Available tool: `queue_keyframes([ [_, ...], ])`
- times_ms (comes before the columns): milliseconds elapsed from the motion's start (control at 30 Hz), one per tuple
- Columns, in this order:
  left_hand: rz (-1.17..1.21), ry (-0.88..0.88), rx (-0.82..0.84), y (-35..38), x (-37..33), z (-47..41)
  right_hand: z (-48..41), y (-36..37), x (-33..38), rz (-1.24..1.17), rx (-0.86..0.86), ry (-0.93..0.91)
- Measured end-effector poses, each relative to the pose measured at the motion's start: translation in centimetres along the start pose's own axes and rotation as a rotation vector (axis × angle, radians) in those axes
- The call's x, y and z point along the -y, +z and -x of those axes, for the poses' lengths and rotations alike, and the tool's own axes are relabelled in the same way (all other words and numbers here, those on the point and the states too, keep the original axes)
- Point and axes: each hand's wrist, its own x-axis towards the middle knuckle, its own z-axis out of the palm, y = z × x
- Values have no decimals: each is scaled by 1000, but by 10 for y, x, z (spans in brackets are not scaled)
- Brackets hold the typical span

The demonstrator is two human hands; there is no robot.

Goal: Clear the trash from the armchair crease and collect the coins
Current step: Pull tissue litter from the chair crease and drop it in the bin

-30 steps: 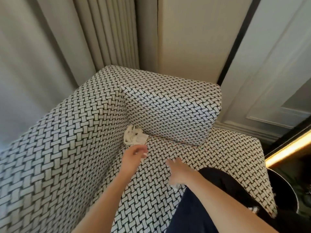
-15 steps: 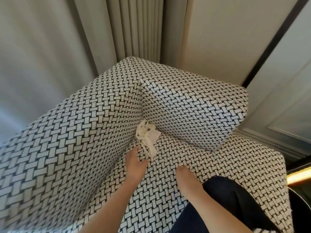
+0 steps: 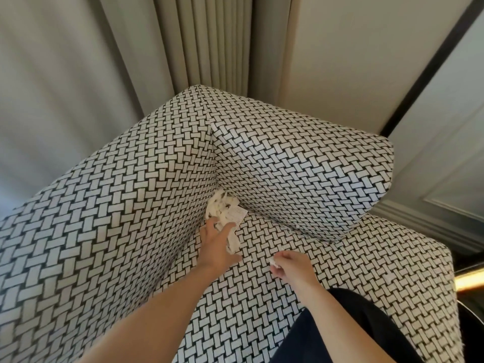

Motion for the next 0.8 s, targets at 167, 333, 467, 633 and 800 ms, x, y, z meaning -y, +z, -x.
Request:
queue_keyframes([
  [167,44,92,-93,7,8,17,-2,2,2,-132,-7,37],
  [333,-57,181,-114,-3,19,17,-1,2,3,-162,-2,47],
  [467,-106,235,-90,-17,20,8,-1,2,4,-190,1,49],
  [633,166,19,-381,-40,4,-12,-5,3,4,-309,26,95],
  [800,161,-35,-368,-48,-13,-46,-11,1,1,-349,34,111],
])
